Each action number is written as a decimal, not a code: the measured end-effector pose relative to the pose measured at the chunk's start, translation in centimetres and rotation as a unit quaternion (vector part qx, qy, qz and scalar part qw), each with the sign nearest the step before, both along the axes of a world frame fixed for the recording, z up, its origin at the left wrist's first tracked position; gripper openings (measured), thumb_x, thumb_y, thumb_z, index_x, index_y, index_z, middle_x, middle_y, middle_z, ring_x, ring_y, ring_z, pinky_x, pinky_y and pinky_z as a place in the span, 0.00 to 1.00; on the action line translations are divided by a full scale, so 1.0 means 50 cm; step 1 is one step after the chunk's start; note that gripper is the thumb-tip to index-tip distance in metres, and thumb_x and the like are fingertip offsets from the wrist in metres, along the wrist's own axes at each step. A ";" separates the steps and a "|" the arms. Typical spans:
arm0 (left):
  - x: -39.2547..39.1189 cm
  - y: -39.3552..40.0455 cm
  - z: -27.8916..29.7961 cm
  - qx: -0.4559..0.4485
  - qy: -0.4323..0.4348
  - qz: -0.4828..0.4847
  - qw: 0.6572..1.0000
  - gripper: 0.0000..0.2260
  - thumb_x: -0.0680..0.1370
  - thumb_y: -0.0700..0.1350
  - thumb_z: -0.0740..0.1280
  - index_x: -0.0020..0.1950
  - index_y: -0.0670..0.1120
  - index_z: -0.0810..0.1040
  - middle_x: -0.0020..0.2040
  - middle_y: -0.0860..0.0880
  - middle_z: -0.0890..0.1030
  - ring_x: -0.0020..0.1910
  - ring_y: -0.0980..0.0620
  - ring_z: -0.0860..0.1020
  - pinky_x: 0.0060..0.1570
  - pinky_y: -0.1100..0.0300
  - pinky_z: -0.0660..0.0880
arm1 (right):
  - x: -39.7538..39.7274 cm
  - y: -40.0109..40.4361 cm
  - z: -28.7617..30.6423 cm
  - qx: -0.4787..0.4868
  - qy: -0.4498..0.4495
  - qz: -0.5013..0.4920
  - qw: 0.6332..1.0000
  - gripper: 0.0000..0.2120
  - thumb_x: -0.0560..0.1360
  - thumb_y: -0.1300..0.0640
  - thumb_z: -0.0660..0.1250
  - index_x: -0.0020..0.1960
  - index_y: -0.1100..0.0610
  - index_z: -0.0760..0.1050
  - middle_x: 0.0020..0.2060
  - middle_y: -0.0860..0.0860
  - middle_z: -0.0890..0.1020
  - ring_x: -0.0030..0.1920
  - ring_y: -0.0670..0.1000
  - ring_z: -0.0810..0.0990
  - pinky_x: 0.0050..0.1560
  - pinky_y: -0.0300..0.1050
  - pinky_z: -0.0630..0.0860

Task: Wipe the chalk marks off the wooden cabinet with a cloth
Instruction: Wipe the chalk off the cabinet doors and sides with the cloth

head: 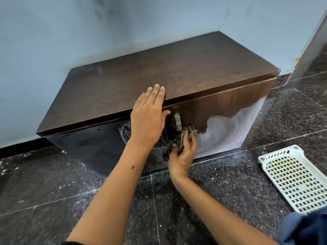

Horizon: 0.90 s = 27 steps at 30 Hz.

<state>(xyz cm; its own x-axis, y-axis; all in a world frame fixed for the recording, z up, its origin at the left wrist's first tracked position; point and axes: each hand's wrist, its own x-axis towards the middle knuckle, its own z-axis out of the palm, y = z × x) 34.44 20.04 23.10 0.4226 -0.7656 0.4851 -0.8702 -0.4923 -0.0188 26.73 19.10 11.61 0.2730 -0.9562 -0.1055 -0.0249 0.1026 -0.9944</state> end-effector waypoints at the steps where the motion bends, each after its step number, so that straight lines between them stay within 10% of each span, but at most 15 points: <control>1: 0.000 0.000 0.001 0.001 0.008 0.000 1.000 0.26 0.75 0.48 0.69 0.71 0.42 0.67 0.70 0.43 0.69 0.70 0.45 0.67 0.69 0.52 0.62 | 0.001 0.004 -0.008 0.027 0.002 0.005 1.000 0.28 0.76 0.70 0.61 0.73 0.53 0.63 0.73 0.50 0.58 0.73 0.49 0.61 0.70 0.39 0.61; 5: 0.000 0.003 0.011 0.009 0.038 -0.003 0.999 0.27 0.77 0.47 0.66 0.73 0.44 0.64 0.73 0.45 0.65 0.73 0.47 0.63 0.71 0.55 0.56 | 0.018 0.041 0.010 0.124 -0.047 0.061 0.989 0.25 0.76 0.69 0.62 0.71 0.54 0.66 0.67 0.48 0.63 0.64 0.47 0.69 0.70 0.49 0.66; 12: 0.019 0.006 0.044 0.032 0.117 -0.029 0.992 0.24 0.81 0.46 0.60 0.76 0.48 0.58 0.76 0.51 0.58 0.75 0.53 0.55 0.72 0.61 0.49 | 0.024 0.070 0.071 -0.129 -0.052 0.083 0.987 0.27 0.75 0.71 0.61 0.72 0.57 0.64 0.70 0.48 0.60 0.66 0.36 0.62 0.64 0.23 0.59; 20: 0.021 0.010 0.040 0.024 0.110 -0.035 0.993 0.23 0.81 0.44 0.57 0.76 0.48 0.58 0.76 0.50 0.58 0.75 0.53 0.55 0.72 0.62 0.48 | 0.032 0.014 0.019 -0.426 0.050 0.074 0.900 0.31 0.72 0.77 0.60 0.73 0.67 0.57 0.74 0.58 0.55 0.76 0.53 0.53 0.74 0.50 0.57; 27: 0.021 0.010 0.040 0.028 0.110 -0.040 0.993 0.24 0.81 0.43 0.58 0.76 0.48 0.57 0.77 0.50 0.57 0.75 0.52 0.55 0.72 0.63 0.47 | 0.010 -0.007 -0.074 -0.470 0.131 0.114 0.865 0.34 0.73 0.74 0.61 0.75 0.61 0.52 0.75 0.55 0.51 0.75 0.54 0.54 0.71 0.52 0.63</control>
